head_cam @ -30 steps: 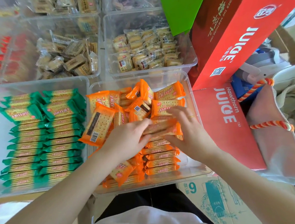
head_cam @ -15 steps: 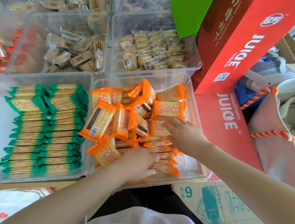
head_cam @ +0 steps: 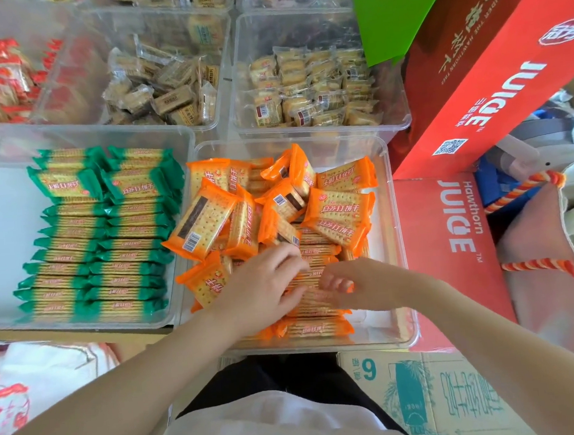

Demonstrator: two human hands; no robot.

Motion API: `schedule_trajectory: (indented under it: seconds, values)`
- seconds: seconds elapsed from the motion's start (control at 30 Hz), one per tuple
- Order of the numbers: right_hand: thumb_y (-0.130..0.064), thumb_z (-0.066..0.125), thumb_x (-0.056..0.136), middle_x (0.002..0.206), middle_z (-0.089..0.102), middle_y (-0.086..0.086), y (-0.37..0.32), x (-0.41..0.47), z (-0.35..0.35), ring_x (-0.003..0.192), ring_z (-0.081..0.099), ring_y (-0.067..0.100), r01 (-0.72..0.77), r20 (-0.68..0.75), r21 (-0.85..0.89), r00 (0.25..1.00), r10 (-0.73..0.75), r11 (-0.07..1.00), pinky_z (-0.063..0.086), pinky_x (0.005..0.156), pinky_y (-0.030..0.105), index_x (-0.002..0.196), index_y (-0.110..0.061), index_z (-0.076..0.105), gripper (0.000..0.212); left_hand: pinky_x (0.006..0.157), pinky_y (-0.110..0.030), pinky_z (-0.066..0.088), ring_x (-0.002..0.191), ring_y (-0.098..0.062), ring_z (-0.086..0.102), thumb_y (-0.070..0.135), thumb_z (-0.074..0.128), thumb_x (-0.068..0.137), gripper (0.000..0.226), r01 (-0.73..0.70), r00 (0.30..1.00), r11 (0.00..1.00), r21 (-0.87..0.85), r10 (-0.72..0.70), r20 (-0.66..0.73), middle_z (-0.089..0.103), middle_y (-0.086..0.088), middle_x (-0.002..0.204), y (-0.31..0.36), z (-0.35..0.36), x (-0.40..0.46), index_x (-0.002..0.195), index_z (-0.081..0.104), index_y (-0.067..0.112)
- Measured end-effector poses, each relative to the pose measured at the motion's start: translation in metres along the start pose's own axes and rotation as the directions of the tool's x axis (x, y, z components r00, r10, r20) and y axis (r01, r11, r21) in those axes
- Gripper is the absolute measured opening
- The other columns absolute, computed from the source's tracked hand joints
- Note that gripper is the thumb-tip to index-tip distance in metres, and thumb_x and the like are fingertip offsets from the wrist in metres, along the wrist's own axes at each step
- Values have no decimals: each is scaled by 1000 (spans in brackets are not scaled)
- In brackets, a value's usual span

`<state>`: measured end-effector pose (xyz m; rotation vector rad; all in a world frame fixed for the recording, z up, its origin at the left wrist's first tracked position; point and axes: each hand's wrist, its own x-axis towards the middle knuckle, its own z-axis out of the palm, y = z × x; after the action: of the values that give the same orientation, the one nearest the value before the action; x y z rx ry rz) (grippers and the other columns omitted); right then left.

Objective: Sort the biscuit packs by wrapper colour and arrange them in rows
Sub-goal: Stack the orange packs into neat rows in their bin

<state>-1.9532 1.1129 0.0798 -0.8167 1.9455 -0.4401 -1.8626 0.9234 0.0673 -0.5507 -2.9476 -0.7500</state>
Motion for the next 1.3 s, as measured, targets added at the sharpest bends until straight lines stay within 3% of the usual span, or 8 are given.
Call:
schedule_trajectory:
  seconds: [0.13,0.23,0.37,0.5,0.73,0.93,1.07,1.3]
  values:
    - [-32,48,95,109,67,-1,-6,5,-2,97,61,13,35,147,-138,989,-15,990,46,88,26,112,-16,66,29,94,-28,41,115,-16,49,41,42,96,44,5,921,999,51,-24,389,53,1,126,4,9,2,133,45,18]
    - [-27,49,95,86,69,7,0,14,-16,76,63,22,-1,-239,-135,971,-32,991,52,74,36,89,-8,70,29,82,-32,43,104,-18,51,41,36,98,41,-39,851,995,94,-17,525,56,1,116,14,13,5,130,44,18]
    - [-14,57,89,121,56,9,9,30,-26,114,51,32,-152,-656,-351,744,-127,924,42,94,43,109,-10,63,21,75,-26,37,104,-15,49,42,38,97,41,31,839,999,28,-41,542,52,3,123,15,12,9,132,43,20]
    - [-19,50,93,141,37,5,12,42,-30,132,30,25,-320,-599,-434,801,-5,842,22,110,36,128,-15,46,36,69,-24,33,102,-13,49,38,37,99,38,4,832,1000,16,-12,555,52,5,121,12,10,11,133,43,22]
    - [-6,53,87,133,43,10,16,54,-25,119,42,30,-420,-666,-446,746,21,790,35,97,37,121,-13,43,36,75,-27,40,101,-15,51,37,35,99,34,-68,838,995,69,19,545,56,3,115,7,11,14,126,50,22]
    - [-17,57,68,95,66,5,6,23,-15,90,59,34,-115,-645,-457,726,-239,882,43,76,38,101,-10,60,34,75,-30,49,95,-14,53,31,52,92,30,-20,973,1000,1,19,231,57,0,106,10,-1,9,117,58,17]
    - [-28,61,79,96,60,-4,6,-3,-6,89,58,22,-35,-246,-295,968,-41,955,49,76,36,110,-22,52,32,68,-25,46,82,-16,55,23,54,85,15,-34,994,998,58,40,-97,58,-3,91,1,-6,6,93,60,12]
    - [-31,48,96,119,62,-3,-7,13,3,107,57,16,26,-49,-306,998,-43,952,45,90,30,121,-21,62,30,69,-36,49,82,-24,62,30,68,78,25,87,993,970,229,-67,-94,64,-5,90,-27,-18,-22,92,66,9]
